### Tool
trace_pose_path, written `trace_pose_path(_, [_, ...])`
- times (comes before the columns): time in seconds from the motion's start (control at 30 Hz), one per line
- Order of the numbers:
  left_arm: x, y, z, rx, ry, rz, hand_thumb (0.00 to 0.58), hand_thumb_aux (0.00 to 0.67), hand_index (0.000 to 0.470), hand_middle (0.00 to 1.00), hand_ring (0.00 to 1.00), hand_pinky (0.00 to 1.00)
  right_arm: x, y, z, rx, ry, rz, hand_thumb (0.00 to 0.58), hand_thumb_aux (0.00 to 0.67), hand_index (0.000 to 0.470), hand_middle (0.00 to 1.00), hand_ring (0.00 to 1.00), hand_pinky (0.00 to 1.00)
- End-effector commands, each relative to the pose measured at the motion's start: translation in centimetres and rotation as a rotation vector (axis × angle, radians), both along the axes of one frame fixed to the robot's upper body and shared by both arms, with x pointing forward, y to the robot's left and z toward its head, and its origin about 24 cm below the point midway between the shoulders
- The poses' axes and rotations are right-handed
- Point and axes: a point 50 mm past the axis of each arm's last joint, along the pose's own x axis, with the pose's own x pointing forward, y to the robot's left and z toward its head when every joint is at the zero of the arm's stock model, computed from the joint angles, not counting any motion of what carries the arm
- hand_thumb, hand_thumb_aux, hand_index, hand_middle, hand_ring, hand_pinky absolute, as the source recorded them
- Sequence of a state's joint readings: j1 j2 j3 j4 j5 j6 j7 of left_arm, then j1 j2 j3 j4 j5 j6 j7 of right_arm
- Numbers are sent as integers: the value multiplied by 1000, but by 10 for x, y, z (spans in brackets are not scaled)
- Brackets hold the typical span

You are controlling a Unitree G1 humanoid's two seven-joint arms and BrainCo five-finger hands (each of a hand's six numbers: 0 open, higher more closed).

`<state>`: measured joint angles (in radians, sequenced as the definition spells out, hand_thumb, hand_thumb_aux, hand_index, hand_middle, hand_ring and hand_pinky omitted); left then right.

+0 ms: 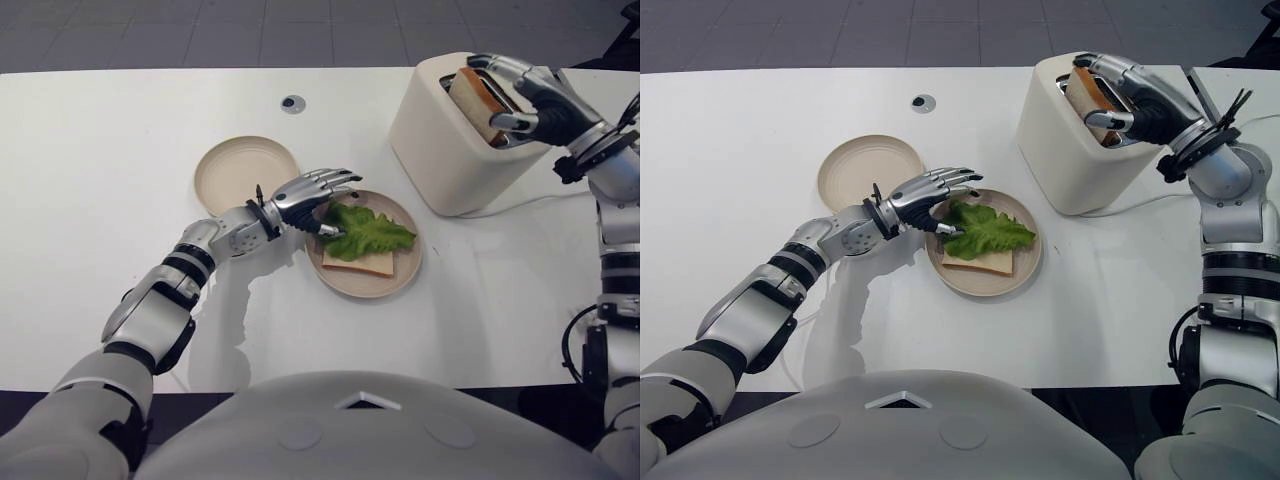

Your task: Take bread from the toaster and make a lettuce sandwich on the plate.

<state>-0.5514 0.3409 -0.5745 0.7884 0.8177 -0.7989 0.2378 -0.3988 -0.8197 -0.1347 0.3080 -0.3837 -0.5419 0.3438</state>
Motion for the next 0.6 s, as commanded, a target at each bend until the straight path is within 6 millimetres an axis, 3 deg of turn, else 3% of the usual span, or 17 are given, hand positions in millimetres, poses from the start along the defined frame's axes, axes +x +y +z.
trace_pose_path(0.03, [2, 5, 5, 22, -35, 0, 0, 0, 0, 0, 0, 0, 2, -10, 10, -140, -60, -92, 0, 0, 0, 0, 0, 0])
trace_pose_path(0.2, [6, 12, 13, -6, -47, 20, 0, 0, 0, 0, 0, 0, 4, -16, -15, -221, 67, -136, 0, 0, 0, 0, 0, 0])
trace_pose_path(0.33, [8, 17, 14, -19, -32, 33, 0, 0, 0, 0, 0, 0, 1, -3, -49, -281, 249, -55, 0, 0, 0, 0, 0, 0])
trace_pose_path(0.43, [6, 16, 10, -10, -13, 23, 0, 0, 0, 0, 0, 0, 4, 4, -58, -286, 283, -34, 0, 0, 0, 0, 0, 0])
trace_pose_path(0.5, [5, 15, 10, -11, -9, 20, 0, 0, 0, 0, 0, 0, 8, 6, -52, -264, 238, -45, 0, 0, 0, 231, 231, 231])
trace_pose_path(0.53, [5, 15, 9, -11, -9, 20, 0, 0, 0, 0, 0, 0, 11, 6, -47, -252, 202, -60, 258, 171, 120, 384, 384, 384])
trace_pose_path(0.57, [5, 16, 9, -11, -9, 22, 0, 0, 0, 0, 0, 0, 14, 4, -42, -244, 170, -77, 466, 373, 262, 478, 478, 478])
trace_pose_path(0.6, [5, 16, 9, -11, -10, 24, 0, 0, 0, 0, 0, 0, 16, 3, -39, -232, 143, -90, 580, 667, 468, 584, 584, 584])
